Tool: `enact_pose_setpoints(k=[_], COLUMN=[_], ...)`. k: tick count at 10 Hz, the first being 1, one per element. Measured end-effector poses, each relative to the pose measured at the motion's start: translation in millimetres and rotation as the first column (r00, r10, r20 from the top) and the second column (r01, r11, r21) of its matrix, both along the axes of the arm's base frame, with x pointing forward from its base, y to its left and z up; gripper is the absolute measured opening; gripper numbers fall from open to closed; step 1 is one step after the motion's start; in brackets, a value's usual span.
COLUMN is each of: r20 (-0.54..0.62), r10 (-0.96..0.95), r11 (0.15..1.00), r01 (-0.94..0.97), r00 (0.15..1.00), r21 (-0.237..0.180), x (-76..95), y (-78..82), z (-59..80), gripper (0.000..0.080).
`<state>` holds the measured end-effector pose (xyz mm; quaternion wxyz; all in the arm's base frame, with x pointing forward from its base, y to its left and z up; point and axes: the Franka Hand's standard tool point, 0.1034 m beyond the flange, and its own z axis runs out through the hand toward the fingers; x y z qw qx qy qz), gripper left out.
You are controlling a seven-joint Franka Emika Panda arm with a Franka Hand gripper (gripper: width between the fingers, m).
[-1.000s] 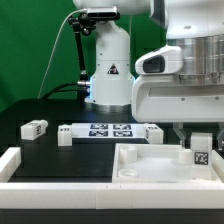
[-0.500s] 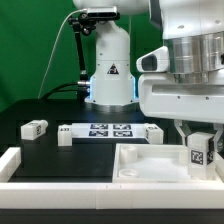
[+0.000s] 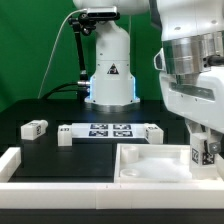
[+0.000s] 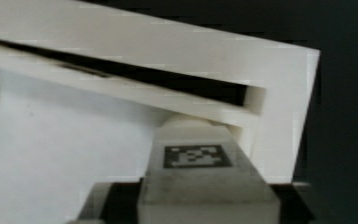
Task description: Assemble one leg
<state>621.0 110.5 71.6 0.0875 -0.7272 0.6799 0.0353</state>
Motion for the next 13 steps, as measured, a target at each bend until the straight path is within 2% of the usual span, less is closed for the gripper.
enact_pose_setpoints(k=[3,6,8,9,10,11,12,13], r20=[-0.047,-0.067,-0.067,-0.062,-0.054,-0.051,-0.034,-0.022], r10=[-0.267,-0.362,-0.356,-0.337,-0.300,-0.281,-0.179,-0.068], r11=[0.963,0.930,0.933,0.940,0.953,0.958,0.983,0.997], r01=[0.268,0.365,0.359,0.339,0.302,0.283,0.180,0.068], r00=[0.963,0.930,0.932,0.940,0.952,0.958,0.983,0.997], r21=[0.024,0.036,0.036,0.036,0.036,0.037,0.032,0.030], x=[0.1,1.8,1.5,1.5,1.5,1.5,1.1,-0.4], y=[5.4,4.6,5.2,5.2,5.1,4.1,2.7,3.2], z=[0.4,1.2,0.9,0.9,0.9,0.8,0.7,0.3], gripper=[0.0292,0.0292,0.0292,0.0468,0.0586,0.0586,0.0636,0.0646])
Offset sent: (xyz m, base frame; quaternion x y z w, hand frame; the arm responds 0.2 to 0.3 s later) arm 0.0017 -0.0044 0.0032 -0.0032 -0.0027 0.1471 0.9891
